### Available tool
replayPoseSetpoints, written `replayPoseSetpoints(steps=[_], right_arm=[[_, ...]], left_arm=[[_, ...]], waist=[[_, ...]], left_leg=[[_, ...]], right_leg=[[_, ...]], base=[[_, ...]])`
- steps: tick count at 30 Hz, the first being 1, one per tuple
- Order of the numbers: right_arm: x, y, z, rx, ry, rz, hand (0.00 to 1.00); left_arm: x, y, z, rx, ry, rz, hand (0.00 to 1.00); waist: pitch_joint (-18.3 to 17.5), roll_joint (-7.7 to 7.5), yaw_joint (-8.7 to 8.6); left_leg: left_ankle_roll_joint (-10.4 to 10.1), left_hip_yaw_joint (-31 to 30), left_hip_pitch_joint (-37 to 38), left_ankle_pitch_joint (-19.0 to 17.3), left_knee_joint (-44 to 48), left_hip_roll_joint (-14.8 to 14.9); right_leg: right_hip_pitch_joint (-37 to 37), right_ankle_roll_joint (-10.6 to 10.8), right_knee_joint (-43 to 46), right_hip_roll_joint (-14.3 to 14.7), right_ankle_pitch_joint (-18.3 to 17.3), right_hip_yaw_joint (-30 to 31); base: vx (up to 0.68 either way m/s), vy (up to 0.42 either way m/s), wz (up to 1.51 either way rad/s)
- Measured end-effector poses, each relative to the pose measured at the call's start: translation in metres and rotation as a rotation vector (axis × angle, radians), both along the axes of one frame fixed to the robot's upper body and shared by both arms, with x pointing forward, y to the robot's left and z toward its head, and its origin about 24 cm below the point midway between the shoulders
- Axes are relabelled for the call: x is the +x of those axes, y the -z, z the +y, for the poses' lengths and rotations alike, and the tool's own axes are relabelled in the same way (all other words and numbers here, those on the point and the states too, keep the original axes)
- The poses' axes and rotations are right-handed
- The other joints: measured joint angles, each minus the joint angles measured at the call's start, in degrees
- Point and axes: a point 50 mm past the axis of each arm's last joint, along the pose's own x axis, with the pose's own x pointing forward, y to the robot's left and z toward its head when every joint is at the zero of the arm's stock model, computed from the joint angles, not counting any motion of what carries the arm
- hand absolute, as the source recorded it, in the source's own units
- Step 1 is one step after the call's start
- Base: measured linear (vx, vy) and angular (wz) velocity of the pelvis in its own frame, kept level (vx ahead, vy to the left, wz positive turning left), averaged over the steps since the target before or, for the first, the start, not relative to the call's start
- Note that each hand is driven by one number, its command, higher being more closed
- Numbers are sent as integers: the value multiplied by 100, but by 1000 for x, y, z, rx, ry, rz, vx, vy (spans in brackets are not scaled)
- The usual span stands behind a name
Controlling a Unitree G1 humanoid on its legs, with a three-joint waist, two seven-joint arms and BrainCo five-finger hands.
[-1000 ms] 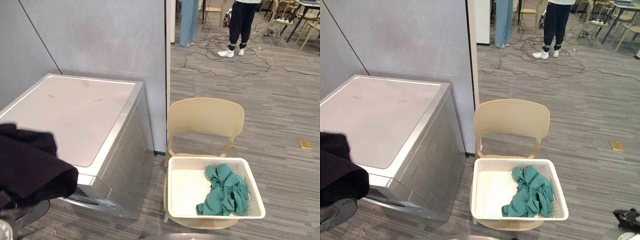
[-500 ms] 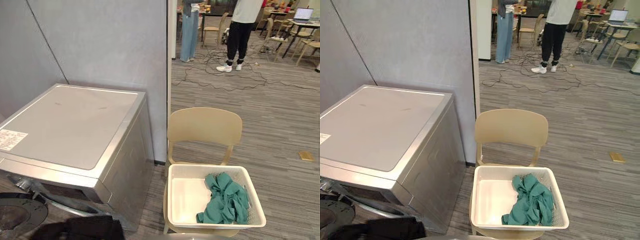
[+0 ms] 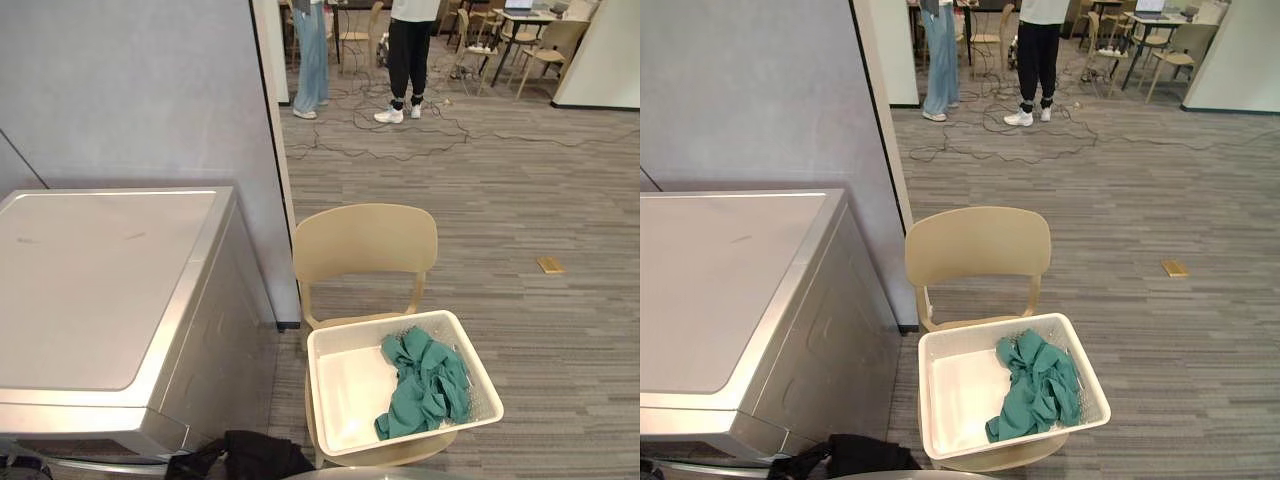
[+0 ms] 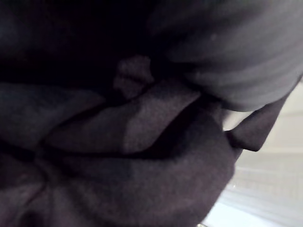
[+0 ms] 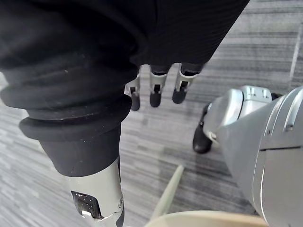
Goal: Pick up the laundry basket with both hands and put the clothes into the washing machine.
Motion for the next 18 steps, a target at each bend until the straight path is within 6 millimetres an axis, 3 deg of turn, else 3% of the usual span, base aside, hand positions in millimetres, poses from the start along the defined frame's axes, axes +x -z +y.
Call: replayPoseSetpoints(steps=[1, 5, 8, 10, 12, 15, 16, 18], right_arm=[[5, 0, 0, 1, -9, -10, 0], [32, 2, 8, 27, -101, -41, 0], [50, 3, 15, 31, -352, -13, 0], [64, 2, 20, 22, -464, -19, 0], [86, -3, 18, -13, -558, -45, 0], [111, -10, 15, -52, -618, -89, 0], [120, -13, 15, -64, -623, -108, 0], [123, -15, 11, -81, -600, -121, 0]], left_arm=[[0, 0, -1, 0, 8, 0, 100], [9, -1, -8, 0, 86, -15, 100], [23, -5, -6, 25, 154, -56, 100], [28, -6, -5, 30, 147, -68, 100], [39, -8, -6, 33, 143, -91, 100], [46, -10, -6, 36, 123, -108, 100], [47, -11, -3, 37, 96, -116, 100], [43, -10, -2, 32, 61, -107, 100]], waist=[[45, -57, -20], [335, 19, -60], [542, -80, -45], [616, -67, -41], [687, -71, -42], [805, -112, -12], [846, -147, 5], [847, -149, 76]], left_leg=[[0, 25, 14, 0, 0, -1], [0, -101, -16, 2, 85, 8], [-19, -745, -370, 14, 519, 20], [-122, -1111, -675, 72, 734, 61], [-245, -1604, -1019, 253, 835, 124], [-300, -1832, -1260, 1185, 242, 99], [-114, -1595, -1399, 1012, 722, 109], [28, -1310, -1601, 353, 2239, 171]], right_leg=[[0, 0, 1, 2, 0, 16], [-27, -16, 279, -20, -156, -72], [-319, -130, 1457, -193, -838, -577], [-376, -207, 1720, -229, -1028, -926], [-445, -326, 1958, -250, -1185, -1440], [-626, -589, 2217, -489, -1333, -2074], [-626, -681, 2193, -561, -1296, -2314], [-566, -750, 2179, -662, -1248, -2538]], base=[[18, 8, -9], [-3, -8, 17], [-44, -106, 88], [-43, -137, 107], [-90, -192, 137], [-181, -156, 114], [-108, -98, 80], [-113, -93, 78]])
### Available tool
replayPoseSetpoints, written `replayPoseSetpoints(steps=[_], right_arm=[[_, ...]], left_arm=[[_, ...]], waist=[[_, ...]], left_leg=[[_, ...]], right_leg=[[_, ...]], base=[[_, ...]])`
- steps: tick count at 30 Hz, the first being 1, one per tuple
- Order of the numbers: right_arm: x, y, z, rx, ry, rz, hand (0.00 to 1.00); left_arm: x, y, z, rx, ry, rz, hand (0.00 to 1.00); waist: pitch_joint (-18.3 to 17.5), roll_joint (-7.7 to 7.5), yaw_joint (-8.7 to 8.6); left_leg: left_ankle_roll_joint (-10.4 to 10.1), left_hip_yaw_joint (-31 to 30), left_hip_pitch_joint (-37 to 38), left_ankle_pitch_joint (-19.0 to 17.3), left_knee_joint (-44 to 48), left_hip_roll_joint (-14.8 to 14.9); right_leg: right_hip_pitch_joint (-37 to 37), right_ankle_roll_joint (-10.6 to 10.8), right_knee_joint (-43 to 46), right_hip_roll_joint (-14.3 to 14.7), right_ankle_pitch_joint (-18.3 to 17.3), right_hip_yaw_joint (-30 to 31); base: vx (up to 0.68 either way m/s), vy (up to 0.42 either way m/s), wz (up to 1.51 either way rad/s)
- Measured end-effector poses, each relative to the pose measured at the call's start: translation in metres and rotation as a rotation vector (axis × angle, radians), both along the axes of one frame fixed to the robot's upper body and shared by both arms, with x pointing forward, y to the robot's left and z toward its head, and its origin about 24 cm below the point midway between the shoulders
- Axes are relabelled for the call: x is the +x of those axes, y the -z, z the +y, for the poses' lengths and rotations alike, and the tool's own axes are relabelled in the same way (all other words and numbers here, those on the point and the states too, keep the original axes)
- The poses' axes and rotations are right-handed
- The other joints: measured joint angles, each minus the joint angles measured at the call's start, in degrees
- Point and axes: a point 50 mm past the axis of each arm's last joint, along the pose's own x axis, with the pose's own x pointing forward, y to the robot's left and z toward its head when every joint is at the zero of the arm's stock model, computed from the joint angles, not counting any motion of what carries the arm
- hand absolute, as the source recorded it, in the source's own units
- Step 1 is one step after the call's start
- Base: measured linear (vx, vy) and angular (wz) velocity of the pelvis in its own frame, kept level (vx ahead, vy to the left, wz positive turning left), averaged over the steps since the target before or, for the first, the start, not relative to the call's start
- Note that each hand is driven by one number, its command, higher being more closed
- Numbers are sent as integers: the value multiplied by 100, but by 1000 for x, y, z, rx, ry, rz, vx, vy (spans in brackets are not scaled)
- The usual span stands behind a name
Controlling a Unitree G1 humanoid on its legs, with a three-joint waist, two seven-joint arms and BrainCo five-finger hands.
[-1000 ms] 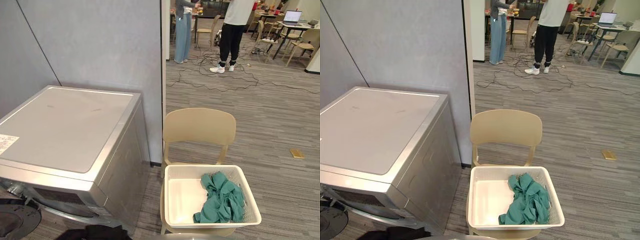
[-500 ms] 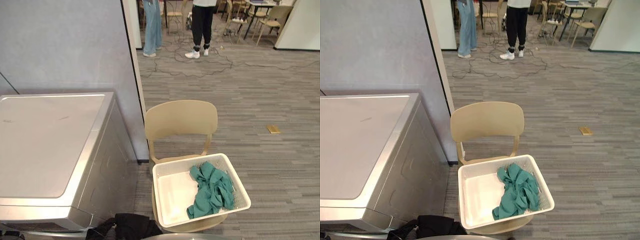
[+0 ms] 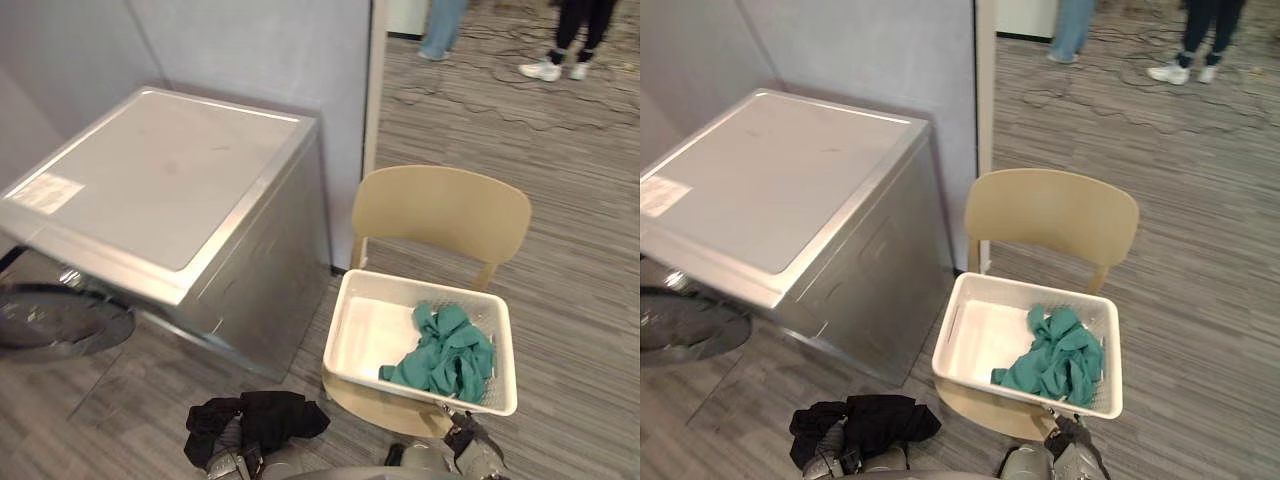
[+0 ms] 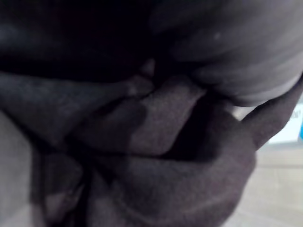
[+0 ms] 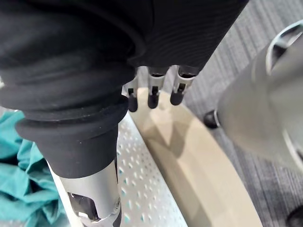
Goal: Pick up the laundry basket with both hands and put the clothes into the washing machine.
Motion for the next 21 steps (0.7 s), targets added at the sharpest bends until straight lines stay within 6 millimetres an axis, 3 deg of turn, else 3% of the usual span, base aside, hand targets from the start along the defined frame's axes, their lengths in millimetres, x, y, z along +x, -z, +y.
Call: replayPoseSetpoints(steps=[1, 3, 5, 6, 7, 8, 10, 11, 13, 16, 17, 19, 21], right_arm=[[-1, 0, -2, -4, 19, -6, 0], [-11, 1, -10, -7, 85, 0, 0], [-19, 2, -16, -6, 132, 13, 0], [-24, 3, -19, 2, 162, 21, 0], [-31, 6, -23, 10, 190, 49, 0], [-41, 11, -17, 47, 197, 91, 0], [-52, 18, -4, 100, 196, 143, 0], [-56, 20, 1, 121, 202, 161, 0], [-61, 20, -4, 110, 216, 168, 0], [-64, 17, -15, 74, 214, 168, 0], [-65, 16, -20, 60, 207, 173, 0], [-65, 16, -23, 51, 201, 174, 0], [-66, 15, -24, 37, 184, 180, 0]], left_arm=[[-2, 0, 1, -2, -17, 3, 100], [-7, 2, 1, -8, -23, 17, 100], [-9, 4, -2, -15, -9, 30, 100], [-10, 4, -4, -19, 5, 38, 100], [-11, 5, -7, -22, 41, 48, 100], [-8, 5, -8, -12, 100, 47, 100], [-6, 4, -5, 14, 172, 52, 100], [0, 3, -6, 24, 222, 45, 100], [6, 2, -13, 18, 300, 32, 100], [7, 2, -25, 6, 375, 11, 100], [7, 1, -28, 4, 390, -6, 100], [8, 0, -25, 6, 395, -15, 100], [1, 1, -17, 19, 385, 4, 100]], waist=[[-7, 2, 7], [-113, 32, -21], [-183, 50, -35], [-253, 128, -65], [-306, 198, -185], [-338, 132, -297], [-414, 121, -318], [-433, 98, -339], [-421, 118, -368], [-428, 176, -369], [-434, 196, -344], [-399, 158, -296], [-382, 147, -262]], left_leg=[[89, 79, 34, -120, 635, 115], [58, 95, 235, -141, 1224, 330], [39, 108, 482, -109, 1254, 470], [11, 100, 755, 145, 810, 489], [-230, 76, 1081, 97, -37, 444], [-258, 97, 1158, -37, -556, 399], [-270, 198, 1306, -205, -1218, 369], [-399, 215, 1401, -303, -1454, 308], [-503, 217, 1428, -413, -1468, 110], [-293, 109, 1273, -567, -1086, -245], [-138, 98, 1310, -653, -1140, -403], [-36, 55, 1272, -712, -1184, -667], [99, -84, 1236, -788, -1180, -773]], right_leg=[[101, -23, -108, -24, 83, -210], [180, -7, -392, -40, 323, -589], [192, 65, -580, -48, 526, -780], [163, 119, -652, -46, 652, -927], [145, 216, -675, -59, 783, -1129], [159, 186, -868, -106, 1008, -1168], [224, 258, -1126, -129, 1249, -1319], [285, 363, -1186, -214, 1343, -1436], [428, 358, -1200, -465, 1546, -1561], [651, 323, -1240, -852, 2002, -1520], [660, 337, -1239, -1009, 2053, -1459], [661, 350, -1207, -1318, 2067, -1386], [678, 255, -1028, -1447, 2137, -1365]], base=[[-145, -43, 70], [-159, 42, 92], [-72, 130, 76], [-57, 254, 86], [-107, 321, 112], [-98, 305, 105], [-71, 329, 82], [-49, 320, 69], [-67, 298, 55], [-134, 277, 47], [-95, 223, 28], [-96, 188, 41], [-76, 110, 52]])
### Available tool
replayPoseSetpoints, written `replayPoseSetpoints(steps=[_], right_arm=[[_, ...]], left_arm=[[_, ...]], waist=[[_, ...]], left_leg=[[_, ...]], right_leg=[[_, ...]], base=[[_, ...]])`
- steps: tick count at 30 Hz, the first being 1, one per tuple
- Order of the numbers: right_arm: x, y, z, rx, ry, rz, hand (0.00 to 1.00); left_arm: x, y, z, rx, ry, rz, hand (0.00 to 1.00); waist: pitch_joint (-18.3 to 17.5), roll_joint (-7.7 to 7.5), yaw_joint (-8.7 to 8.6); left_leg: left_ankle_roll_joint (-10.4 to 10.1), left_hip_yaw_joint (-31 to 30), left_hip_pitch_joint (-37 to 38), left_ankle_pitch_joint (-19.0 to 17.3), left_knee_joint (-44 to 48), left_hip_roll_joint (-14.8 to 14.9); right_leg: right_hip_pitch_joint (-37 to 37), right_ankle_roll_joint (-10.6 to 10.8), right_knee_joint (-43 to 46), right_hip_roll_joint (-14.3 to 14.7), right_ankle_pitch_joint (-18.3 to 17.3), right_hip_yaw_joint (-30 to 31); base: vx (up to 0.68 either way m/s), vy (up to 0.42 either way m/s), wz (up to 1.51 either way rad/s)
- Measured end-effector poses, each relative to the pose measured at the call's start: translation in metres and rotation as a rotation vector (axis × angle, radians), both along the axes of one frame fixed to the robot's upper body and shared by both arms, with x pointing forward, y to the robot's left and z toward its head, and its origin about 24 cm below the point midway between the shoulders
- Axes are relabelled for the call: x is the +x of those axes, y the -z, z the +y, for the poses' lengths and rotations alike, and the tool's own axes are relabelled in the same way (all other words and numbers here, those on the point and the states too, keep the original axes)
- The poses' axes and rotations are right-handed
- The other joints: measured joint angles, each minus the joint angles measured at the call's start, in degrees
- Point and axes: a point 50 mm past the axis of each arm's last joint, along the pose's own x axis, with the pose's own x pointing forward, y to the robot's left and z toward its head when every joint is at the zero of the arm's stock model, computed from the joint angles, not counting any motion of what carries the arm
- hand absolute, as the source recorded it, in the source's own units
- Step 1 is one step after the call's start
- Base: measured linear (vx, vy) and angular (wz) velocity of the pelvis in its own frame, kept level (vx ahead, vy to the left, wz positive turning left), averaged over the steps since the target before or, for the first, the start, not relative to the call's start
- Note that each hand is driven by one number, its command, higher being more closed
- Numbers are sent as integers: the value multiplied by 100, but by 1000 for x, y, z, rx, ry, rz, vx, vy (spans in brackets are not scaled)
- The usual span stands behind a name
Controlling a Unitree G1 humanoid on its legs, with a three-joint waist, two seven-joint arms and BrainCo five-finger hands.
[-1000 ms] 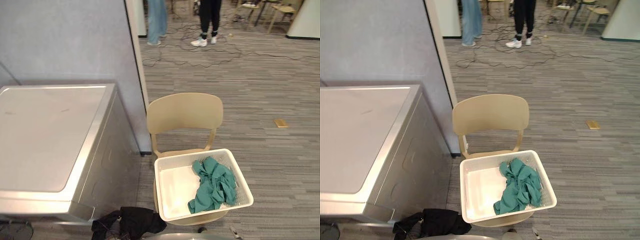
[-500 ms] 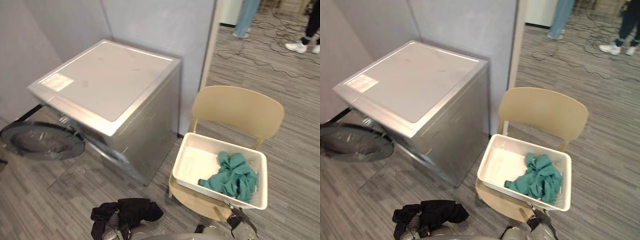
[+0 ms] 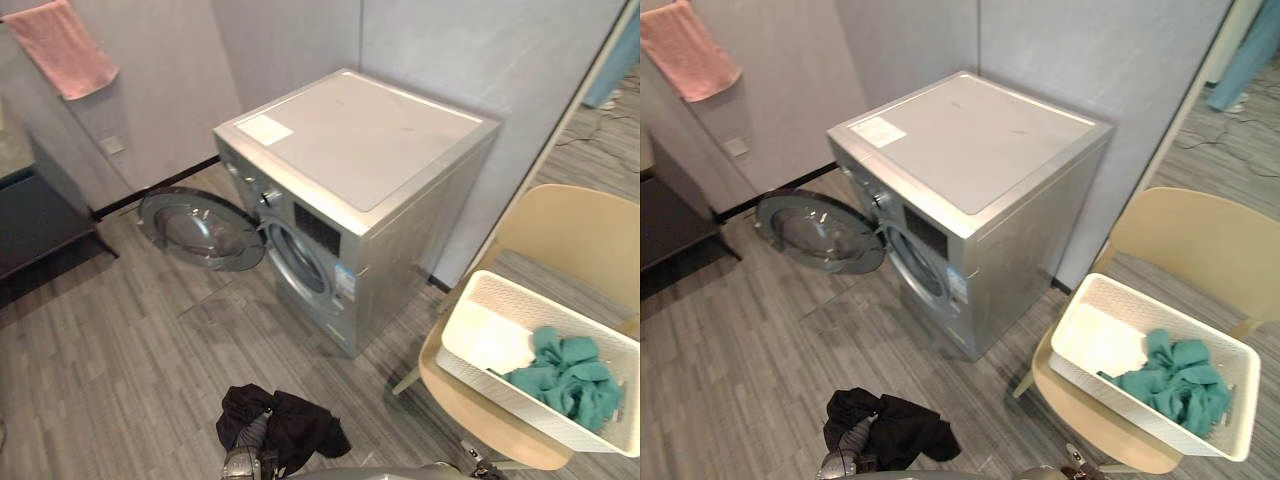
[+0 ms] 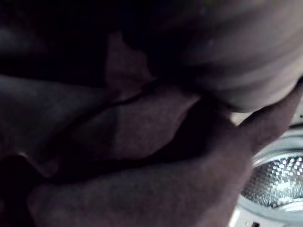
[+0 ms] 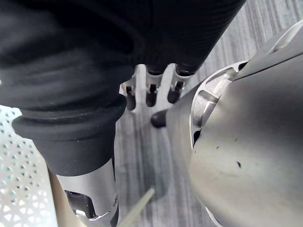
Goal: Pick up the laundry basket with both hands and put the clothes into the washing machine.
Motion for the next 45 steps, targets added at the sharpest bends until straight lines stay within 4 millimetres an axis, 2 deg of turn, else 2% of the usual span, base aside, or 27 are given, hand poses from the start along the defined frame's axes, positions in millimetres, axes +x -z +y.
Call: replayPoseSetpoints(steps=[3, 4, 5, 7, 8, 9, 10, 12, 13, 15, 16, 17, 19, 20, 21, 23, 24, 25, 27, 29, 33, 34, 35, 37, 40, 42, 45], right_arm=[[-8, 1, 3, 1, -17, 9, 0], [-10, 3, 8, 17, -31, 17, 0], [-8, 6, 24, 64, -56, 7, 0], [0, 6, 35, 92, -93, -29, 0], [7, 5, 41, 101, -91, -60, 0], [10, 5, 45, 113, -83, -70, 0], [7, 5, 43, 108, -61, -67, 0], [5, 4, 37, 85, -61, -79, 0], [0, 4, 38, 92, -39, -76, 0], [-5, 8, 57, 139, -32, -59, 0], [-5, 7, 53, 129, -1, -63, 0], [-2, 6, 49, 114, 9, -78, 0], [-2, 5, 48, 112, -3, -76, 0], [-1, 5, 49, 114, -10, -78, 0], [1, 4, 43, 97, -3, -91, 0], [2, 1, 34, 68, 16, -108, 0], [5, 0, 31, 57, -6, -116, 0], [6, 0, 32, 56, -24, -114, 0], [13, -1, 33, 48, -66, -120, 0], [20, -2, 38, 48, -107, -126, 0], [26, -3, 41, 48, -142, -129, 0], [22, -2, 39, 41, -140, -115, 0], [21, 0, 49, 71, -133, -113, 0], [19, 2, 63, 117, -106, -111, 0], [21, 2, 61, 125, -52, -124, 0], [28, 0, 62, 134, -67, -148, 0], [32, -2, 59, 118, -73, -167, 0]], left_arm=[[-15, 4, 4, -2, -45, 46, 100], [-15, 4, 7, 1, -50, 49, 100], [-14, 3, 17, 15, -101, 46, 100], [-18, 4, 25, 10, -190, 54, 100], [-17, 3, 32, 14, -231, 46, 100], [-13, 2, 34, 14, -247, 38, 100], [-10, 2, 32, -7, -265, 32, 100], [-6, 3, 26, -40, -293, 23, 100], [-5, 3, 25, -52, -316, 18, 100], [-2, 0, 35, -32, -324, 2, 100], [-2, 1, 31, -43, -333, 6, 100], [-3, 2, 29, -49, -335, 12, 100], [-9, 3, 29, -43, -337, 25, 100], [-10, 3, 28, -45, -328, 30, 100], [-8, 3, 22, -58, -317, 24, 100], [-2, 1, 16, -76, -335, -10, 100], [-5, 1, 16, -79, -347, -5, 100], [-6, 0, 17, -78, -359, -12, 100], [-5, -2, 23, -59, -373, -35, 100], [-3, -5, 29, -42, -399, -61, 100], [-13, -2, 31, -45, -468, -37, 100], [-23, 2, 29, -47, -480, -4, 100], [-27, 1, 41, -17, -478, 7, 100], [-32, 1, 50, 10, -463, 29, 100], [-27, 1, 49, 21, -404, 37, 100], [-29, 3, 45, 26, -355, 64, 100], [-21, 3, 41, 25, -304, 59, 100]], waist=[[22, 30, -43], [55, 102, -41], [77, -60, -18], [89, -220, 14], [111, -488, 98], [116, -523, 128], [167, -553, 69], [294, -275, 86], [216, -268, 53], [152, -642, 36], [121, -555, -61], [174, -398, -29], [89, -397, -35], [20, -336, -54], [55, -223, -79], [192, -20, 7], [281, 94, 117], [307, -12, 145], [307, -23, 179], [289, -142, 260], [223, -148, 383], [121, -67, 457], [34, -318, 455], [-176, -604, 400], [-193, -585, 439], [-157, -473, 438], [-127, -404, 397]], left_leg=[[248, -474, -23, -157, 30, 49], [297, -622, -62, -291, 38, 161], [314, -847, -202, -303, 121, 218], [267, -1006, -334, -360, 203, 163], [230, -1063, -532, -407, 382, -10], [219, -1086, -636, -435, 611, -26], [461, -800, -1022, -612, 1536, -204], [915, -536, -997, -814, 1907, -287], [502, -969, -844, -957, 1444, -232], [515, -1308, -850, -843, 1306, -458], [705, -1427, -1108, -1079, 1942, -448], [474, -1455, -1141, -1235, 2002, -345], [409, -1523, -1031, -1232, 1846, -311], [297, -1518, -1032, -1214, 1884, -243], [-112, -1582, -1368, -1183, 2695, -195], [-714, -1493, -2063, -417, 4541, -158], [-708, -1198, -2232, 364, 5238, -30], [-707, -1040, -2366, 829, 5505, 31], [-70, -630, -2783, 228, 5819, 340], [258, -474, -3052, -126, 4628, 685], [45, -1085, -2716, 144, 1542, 1005], [-271, -1038, -2633, 755, 1407, 1088], [-444, -790, -2649, 511, 1738, 842], [-265, -649, -2666, 390, 1849, 533], [88, -264, -2328, 212, 1796, 279], [320, 80, -1931, 109, 1580, 262], [576, 723, -1230, 35, 1088, 227]], right_leg=[[-126, -314, 717, 106, 59, 1262], [-205, -244, 920, 506, -431, 2134], [-316, -105, 1195, 1179, -1212, 3022], [-235, 30, 982, 1754, -1936, 3605], [24, 205, 464, 1700, -2415, 3656], [47, 545, 405, 1650, -2341, 3560], [45, 578, 555, 1495, -2272, 3328], [-301, 349, 1795, 1587, -2321, 3310], [-625, 129, 2235, 1844, -2534, 3597], [-649, -21, 1319, 2186, -2623, 3796], [-590, 21, 1409, 2156, -2726, 3446], [-617, 50, 1599, 2282, -2861, 3401], [-590, -36, 1580, 2319, -2914, 3477], [-495, -60, 1380, 2412, -2906, 3487], [-265, -20, 1133, 2573, -2842, 3421], [95, -23, 1048, 2764, -2840, 3479], [359, -49, 937, 2808, -2834, 3651], [509, -96, 848, 2785, -2836, 3774], [842, -149, 519, 2747, -2814, 4006], [916, -81, 328, 2636, -2777, 4273], [1082, 263, 13, 2469, -2743, 4787], [1225, 446, -80, 2410, -2834, 4980], [1279, 575, -25, 2095, -2874, 5075], [1086, 711, 180, 1773, -2438, 5117], [713, 506, 929, 1548, -1370, 5178], [233, 46, 1790, 1387, -749, 4831], [-471, -18, 2794, 1254, -1365, 3538]], base=[[-50, 77, 104], [-69, -63, 116], [-86, -107, 83], [-103, -132, 59], [-73, -108, 46], [-63, -73, 60], [18, -25, 69], [32, -23, 88], [2, -92, 109], [128, -106, 114], [205, -47, 87], [161, -24, 59], [126, -65, 4], [205, -50, 14], [171, -24, 9], [218, -27, -36], [186, -10, -69], [183, 17, -75], [194, 15, -63], [187, 43, -67], [352, 304, -77], [310, 461, -67], [381, 529, -51], [329, 383, -1], [272, 392, -17], [139, 385, -66], [50, 304, -90]])
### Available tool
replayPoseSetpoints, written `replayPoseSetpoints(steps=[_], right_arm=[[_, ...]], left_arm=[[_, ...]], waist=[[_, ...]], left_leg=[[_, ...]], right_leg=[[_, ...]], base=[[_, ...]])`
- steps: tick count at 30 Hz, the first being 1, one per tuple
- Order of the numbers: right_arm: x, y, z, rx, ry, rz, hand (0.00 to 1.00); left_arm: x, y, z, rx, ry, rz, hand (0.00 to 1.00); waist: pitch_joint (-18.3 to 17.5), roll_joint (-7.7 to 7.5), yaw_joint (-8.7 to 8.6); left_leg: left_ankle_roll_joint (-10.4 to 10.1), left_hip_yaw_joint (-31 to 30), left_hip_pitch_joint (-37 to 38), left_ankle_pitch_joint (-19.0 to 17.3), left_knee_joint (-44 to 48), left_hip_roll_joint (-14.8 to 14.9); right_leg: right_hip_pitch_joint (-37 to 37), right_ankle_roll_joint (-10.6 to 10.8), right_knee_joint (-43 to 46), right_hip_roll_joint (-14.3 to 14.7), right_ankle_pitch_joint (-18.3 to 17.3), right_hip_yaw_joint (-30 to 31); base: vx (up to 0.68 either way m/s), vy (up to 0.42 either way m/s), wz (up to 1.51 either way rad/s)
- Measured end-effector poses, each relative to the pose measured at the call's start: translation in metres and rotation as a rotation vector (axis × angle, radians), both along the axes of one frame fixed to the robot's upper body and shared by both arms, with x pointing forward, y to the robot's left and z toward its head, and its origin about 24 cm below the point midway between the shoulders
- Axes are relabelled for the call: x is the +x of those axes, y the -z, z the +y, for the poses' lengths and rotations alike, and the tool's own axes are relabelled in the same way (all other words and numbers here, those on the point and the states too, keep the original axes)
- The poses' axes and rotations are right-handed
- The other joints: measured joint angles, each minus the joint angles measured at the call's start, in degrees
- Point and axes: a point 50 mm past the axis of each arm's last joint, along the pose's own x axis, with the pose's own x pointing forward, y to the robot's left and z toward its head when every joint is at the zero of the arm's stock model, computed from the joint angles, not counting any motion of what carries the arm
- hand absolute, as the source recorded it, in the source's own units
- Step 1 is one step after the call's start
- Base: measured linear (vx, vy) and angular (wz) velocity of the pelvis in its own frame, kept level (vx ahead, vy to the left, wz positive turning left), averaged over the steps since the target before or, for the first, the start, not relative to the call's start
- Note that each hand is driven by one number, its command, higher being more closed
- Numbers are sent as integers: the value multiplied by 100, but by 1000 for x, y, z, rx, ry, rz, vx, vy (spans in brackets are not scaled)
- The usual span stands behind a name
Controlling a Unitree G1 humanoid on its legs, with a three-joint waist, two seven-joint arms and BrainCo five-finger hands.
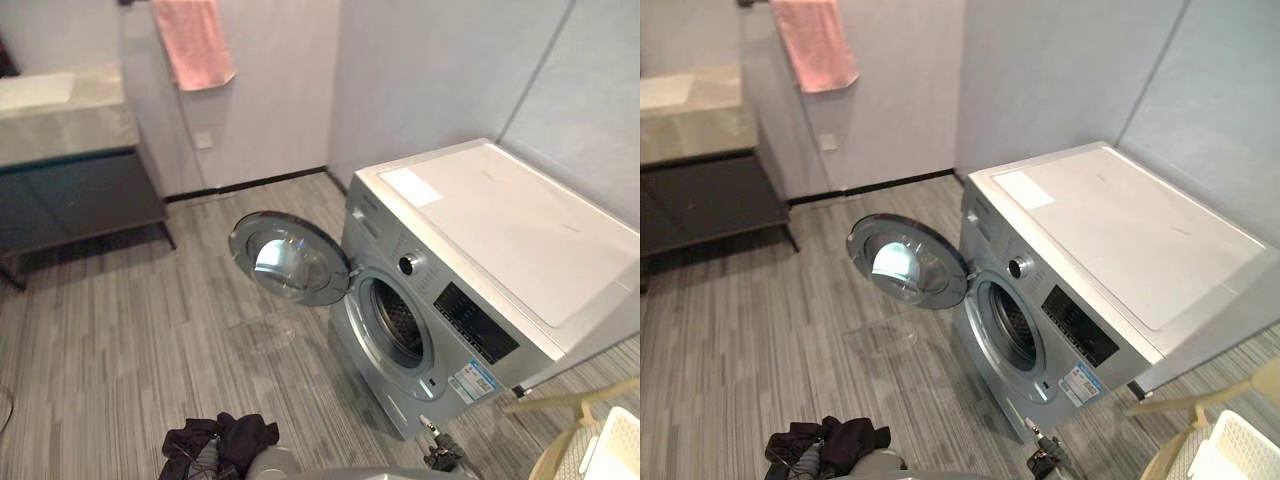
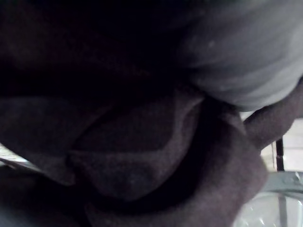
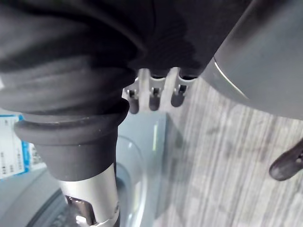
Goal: Pick up the laundry basket with both hands and put the clothes into the washing machine.
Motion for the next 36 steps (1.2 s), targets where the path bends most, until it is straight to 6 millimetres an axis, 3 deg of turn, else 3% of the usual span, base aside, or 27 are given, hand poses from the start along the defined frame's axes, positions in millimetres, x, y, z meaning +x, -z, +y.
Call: replayPoseSetpoints(steps=[2, 4, 5, 9, 11, 12, 13, 14, 15, 17, 18, 19, 20, 22, 23, 25, 26, 27, 29, 32, 36], right_arm=[[2, -1, 0, -8, -24, -9, 0], [5, -2, 0, -12, -38, -23, 0], [2, -1, -4, -19, -36, -11, 0], [-5, 1, -10, -29, -7, 19, 0], [-20, 3, -15, -33, 35, 60, 0], [-23, 4, -14, -30, 39, 67, 0], [-27, 5, -15, -31, 42, 75, 0], [-24, 4, -13, -28, 34, 67, 0], [-21, 3, -16, -36, 30, 58, 0], [-20, 2, -24, -63, 21, 58, 0], [-21, 2, -25, -66, 14, 63, 0], [-21, 2, -23, -66, -11, 67, 0], [-16, 1, -22, -76, -54, 58, 0], [-10, 0, -21, -79, -79, 48, 0], [-2, -1, -17, -71, -82, 32, 0], [-2, -1, -17, -71, -82, 32, 0], [-3, -1, -22, -85, -81, 37, 0], [-3, -1, -23, -87, -81, 37, 0], [-6, 2, -7, -46, -90, 46, 0], [-6, 2, -4, -40, -93, 42, 0], [-3, 1, -3, -52, -144, 32, 0]], left_arm=[[5, 0, -3, -9, 21, -9, 100], [6, 1, -10, -24, 42, -10, 100], [7, 2, -18, -41, 59, -6, 100], [29, -1, -34, -68, 112, -51, 100], [37, -2, -47, -94, 156, -67, 100], [39, -2, -49, -101, 168, -74, 100], [43, -4, -55, -108, 194, -95, 100], [51, -9, -56, -98, 210, -139, 100], [55, -11, -56, -94, 218, -155, 100], [48, -12, -53, -82, 205, -160, 100], [42, -10, -52, -79, 199, -146, 100], [36, -10, -43, -58, 189, -138, 100], [32, -10, -36, -42, 177, -128, 100], [28, -9, -33, -39, 158, -122, 100], [20, -7, -29, -38, 117, -105, 100], [14, -5, -28, -44, 84, -90, 100], [5, -1, -33, -68, 50, -63, 100], [4, 0, -34, -77, 40, -56, 100], [5, -1, -20, -41, 33, -49, 100], [4, 0, -18, -36, 40, -38, 100], [13, -1, -23, -30, 113, -47, 100]], waist=[[2, -8, -30], [-3, -18, -144], [-55, 23, -172], [-98, 93, -237], [-54, 147, -290], [-52, 143, -288], [-75, 162, -278], [-44, 183, -265], [-17, 200, -287], [87, 498, -117], [87, 489, -107], [76, 414, -103], [63, 392, -101], [51, 366, -92], [57, 357, -55], [30, 411, 58], [-74, 565, 43], [-91, 572, 15], [-143, 241, 20], [-195, 191, 25], [-253, 149, 26]], left_leg=[[6, 443, 339, -34, -303, 20], [47, 828, 565, -5, -549, -18], [31, 1134, 661, 33, -810, -47], [-65, 1329, 724, 295, -1172, -108], [-78, 1217, 996, 263, -1062, -88], [-109, 1151, 1006, 186, -851, -54], [-212, 1039, 795, -40, -137, 77], [-391, 877, 246, -201, 1054, 245], [-388, 685, -46, -194, 1707, 399], [-477, -69, -633, 321, 3325, 626], [-531, -175, -690, 509, 3539, 601], [-506, -278, -787, 691, 3830, 558], [-217, -379, -890, 309, 3860, 569], [-213, -599, -1028, 1, 3437, 618], [-231, -937, -1004, -79, 2418, 660], [-269, -1558, -720, -31, 992, 610], [-853, -2273, -485, 86, 196, 495], [-996, -2258, -447, -52, 183, 359], [-681, -1863, -403, -194, 351, -44], [-461, -1547, -331, -319, 481, -222], [-153, -1066, -336, -479, 544, -427]], right_leg=[[-291, 170, 207, 372, -491, -536], [-341, 96, -275, 709, -654, -957], [-103, -50, -1194, 770, -794, -1352], [162, -337, -2197, 945, -755, -1514], [577, -338, -2340, 976, -754, -1543], [696, -338, -2411, 992, -754, -1539], [805, -331, -2514, 1050, -795, -1502], [820, -314, -2553, 1081, -1056, -1399], [853, -374, -2508, 1160, -1097, -1367], [992, -361, -2373, 1407, -1183, -944], [1054, -359, -2376, 1411, -1194, -792], [1112, -367, -2429, 1387, -1199, -636], [1122, -345, -2469, 1344, -1187, -386], [1123, -276, -2580, 1297, -1148, -94], [1062, -77, -2662, 1193, -1028, 205], [1056, 81, -2781, 1103, -1000, 480], [1061, 344, -2850, 1017, -1061, 606], [1102, 444, -2865, 906, -1087, 647], [1161, 524, -2967, 420, -727, 834], [1108, 807, -3077, 190, -138, 1024], [740, 1075, -2975, -150, 391, 1331]], base=[[2, 127, -115], [39, 42, -113], [75, 8, -89], [162, -35, -45], [179, -17, 15], [113, -36, 0], [72, -33, -13], [49, -26, -17], [29, 35, -43], [68, 114, -89], [138, 145, -97], [185, 168, -99], [155, 141, -91], [196, 211, -94], [271, 335, -117], [239, 417, -97], [236, 498, -53], [295, 549, -32], [241, 371, -26], [126, 327, -33], [20, 260, -58]])
